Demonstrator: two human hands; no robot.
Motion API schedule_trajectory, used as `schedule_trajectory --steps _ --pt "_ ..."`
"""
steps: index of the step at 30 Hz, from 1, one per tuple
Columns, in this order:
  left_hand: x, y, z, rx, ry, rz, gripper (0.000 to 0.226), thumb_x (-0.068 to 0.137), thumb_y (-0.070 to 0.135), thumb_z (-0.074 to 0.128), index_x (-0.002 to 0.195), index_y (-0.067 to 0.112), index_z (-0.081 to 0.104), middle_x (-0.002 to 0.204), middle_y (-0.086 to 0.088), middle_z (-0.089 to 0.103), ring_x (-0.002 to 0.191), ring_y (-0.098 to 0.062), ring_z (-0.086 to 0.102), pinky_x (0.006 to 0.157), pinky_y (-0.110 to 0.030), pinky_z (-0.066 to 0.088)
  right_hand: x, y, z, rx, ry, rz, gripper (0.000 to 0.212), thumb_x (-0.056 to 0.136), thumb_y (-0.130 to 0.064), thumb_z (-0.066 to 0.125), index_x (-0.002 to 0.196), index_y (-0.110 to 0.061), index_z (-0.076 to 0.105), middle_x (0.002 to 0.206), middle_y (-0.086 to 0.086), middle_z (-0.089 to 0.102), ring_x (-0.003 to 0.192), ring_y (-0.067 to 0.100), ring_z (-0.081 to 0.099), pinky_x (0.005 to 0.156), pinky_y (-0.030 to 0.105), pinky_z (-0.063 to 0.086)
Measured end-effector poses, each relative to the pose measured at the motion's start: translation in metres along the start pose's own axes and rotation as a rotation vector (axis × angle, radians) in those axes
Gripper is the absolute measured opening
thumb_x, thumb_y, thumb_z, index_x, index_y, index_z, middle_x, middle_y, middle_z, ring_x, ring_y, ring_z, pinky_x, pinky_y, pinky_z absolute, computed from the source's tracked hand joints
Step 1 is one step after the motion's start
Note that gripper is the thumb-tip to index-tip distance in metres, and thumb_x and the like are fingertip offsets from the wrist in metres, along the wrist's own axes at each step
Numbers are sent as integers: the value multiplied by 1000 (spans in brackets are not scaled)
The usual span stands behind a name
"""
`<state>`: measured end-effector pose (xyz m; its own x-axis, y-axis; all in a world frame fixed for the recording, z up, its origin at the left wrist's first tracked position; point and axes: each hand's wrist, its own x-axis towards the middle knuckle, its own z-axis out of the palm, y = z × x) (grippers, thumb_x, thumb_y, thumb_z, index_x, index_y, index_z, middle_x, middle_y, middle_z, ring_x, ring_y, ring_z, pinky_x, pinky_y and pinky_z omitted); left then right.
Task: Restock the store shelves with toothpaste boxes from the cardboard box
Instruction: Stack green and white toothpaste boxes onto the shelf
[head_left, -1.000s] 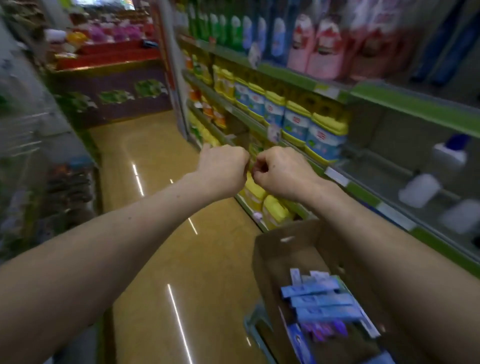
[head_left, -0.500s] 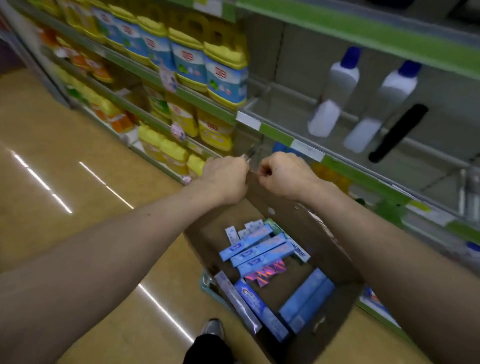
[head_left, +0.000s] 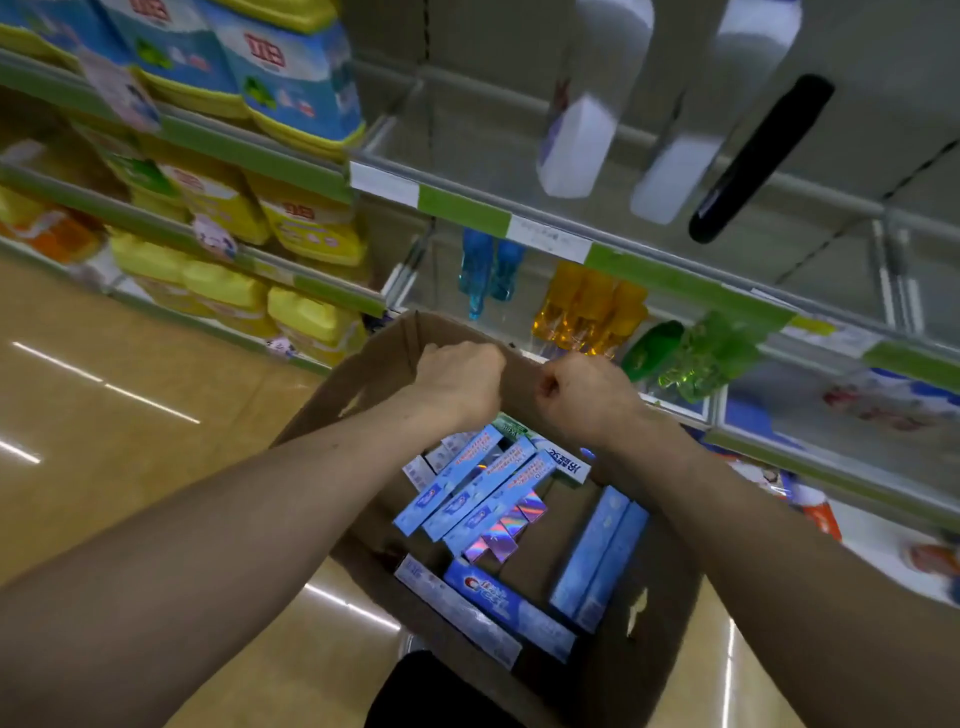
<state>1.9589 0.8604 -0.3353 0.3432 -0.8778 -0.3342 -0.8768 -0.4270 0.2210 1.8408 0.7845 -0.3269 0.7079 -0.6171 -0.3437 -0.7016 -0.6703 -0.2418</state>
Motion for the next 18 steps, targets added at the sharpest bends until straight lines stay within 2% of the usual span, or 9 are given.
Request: schedule_trajectory --steps 3,7,10,14,18 --pt "20 5 20 8 -57 2 12 88 14 56 95 21 62 100 -2 65 91 -23 56 77 -34 32 10 21 21 38 -5 45 17 88 -18 51 88 -21 68 96 6 69 92 28 62 77 33 48" --pt "49 12 54 25 -136 9 17 88 12 57 102 21 62 106 -3 64 102 -24 58 80 -35 31 24 50 54 46 -63 100 17 90 -19 52 96 -20 67 102 7 68 95 27 61 74 33 47" --pt "71 19 83 50 -173 -9 24 88 14 58 111 20 62 112 -3 63 107 -24 56 82 -36 31 35 74 83 61 -110 144 19 91 -20 52 103 -19 67 108 7 66 102 28 60 79 33 48" --pt "97 21 122 90 -195 -23 26 89 16 57 114 20 61 114 -5 62 110 -25 54 86 -37 34 44 103 120 57 -192 209 24 92 -22 55 113 -17 64 117 10 64 110 31 58 86 35 47" --pt "123 20 158 102 -220 -46 24 91 16 55 114 20 62 115 -7 62 109 -27 55 78 -34 33 51 121 160 33 -231 218 28 94 -17 50 120 -17 57 123 10 60 113 31 58 88 36 47"
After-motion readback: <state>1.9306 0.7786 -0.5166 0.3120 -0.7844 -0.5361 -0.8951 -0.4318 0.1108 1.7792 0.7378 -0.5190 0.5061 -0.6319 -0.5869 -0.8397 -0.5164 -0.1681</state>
